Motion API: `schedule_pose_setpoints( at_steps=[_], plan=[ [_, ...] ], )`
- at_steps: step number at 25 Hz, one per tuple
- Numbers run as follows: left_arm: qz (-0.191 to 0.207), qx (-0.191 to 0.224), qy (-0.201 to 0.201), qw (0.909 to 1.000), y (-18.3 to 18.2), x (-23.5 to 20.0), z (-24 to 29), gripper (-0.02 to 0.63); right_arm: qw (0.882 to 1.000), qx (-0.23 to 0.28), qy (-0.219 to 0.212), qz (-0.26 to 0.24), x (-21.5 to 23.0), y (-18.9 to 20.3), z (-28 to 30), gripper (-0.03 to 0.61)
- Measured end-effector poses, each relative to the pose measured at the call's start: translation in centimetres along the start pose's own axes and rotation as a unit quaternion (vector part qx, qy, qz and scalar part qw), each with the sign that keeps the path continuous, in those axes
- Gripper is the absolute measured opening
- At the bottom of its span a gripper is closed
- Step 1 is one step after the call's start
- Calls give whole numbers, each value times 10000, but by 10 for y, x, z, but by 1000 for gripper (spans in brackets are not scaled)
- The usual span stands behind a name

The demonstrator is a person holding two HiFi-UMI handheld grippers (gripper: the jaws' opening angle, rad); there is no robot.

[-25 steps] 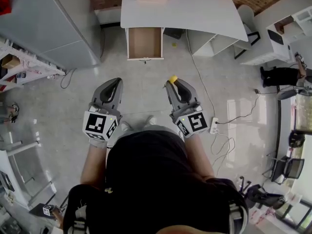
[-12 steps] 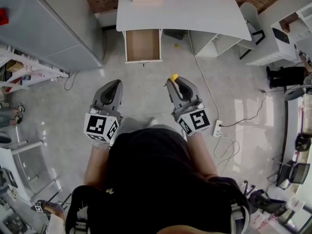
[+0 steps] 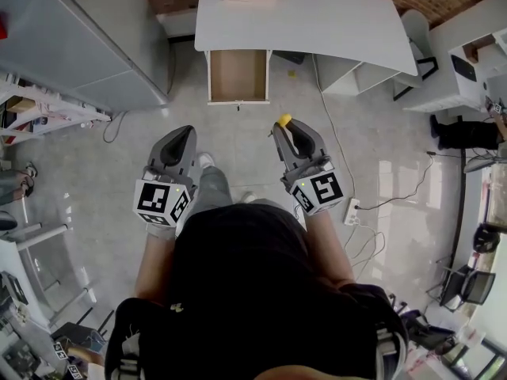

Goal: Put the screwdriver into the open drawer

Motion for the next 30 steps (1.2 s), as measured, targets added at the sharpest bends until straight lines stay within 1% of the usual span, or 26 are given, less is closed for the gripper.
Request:
schedule_pose_setpoints(
  at_steps=[6, 9, 16, 19, 22, 30],
  plan=[
    [-109, 11, 79, 9999, -12, -83, 28, 3, 9996, -241, 11, -131, -7, -18, 80, 77],
    [-138, -2, 161, 9998, -18, -124, 38, 3, 9994, -333, 48, -118, -12, -26, 120, 77],
    [-260, -53, 295, 9992, -22, -200, 56, 3, 9982, -567, 121, -138, -22, -33, 200, 77],
    [-259, -79, 327, 9991, -21, -221, 57, 3, 9975, -676, 127, -181, -26, -33, 223, 77],
    [-342, -129, 306, 9989, -16, -234, 57, 3, 9964, -803, 107, -232, -26, -32, 239, 77],
    [-696, -370, 37, 9969, 1, -257, 63, 3, 9914, -1270, -160, -268, -14, -13, 281, 77]
  ],
)
Point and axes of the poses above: the fingertips, and each gripper's own axes: z forward along the fingers, x to its right, y out of its underside, the point moved 6 cm from there along -z, backward along the fingers, and after that the axes turned 8 degrees about -x, right-handed, at the moved point
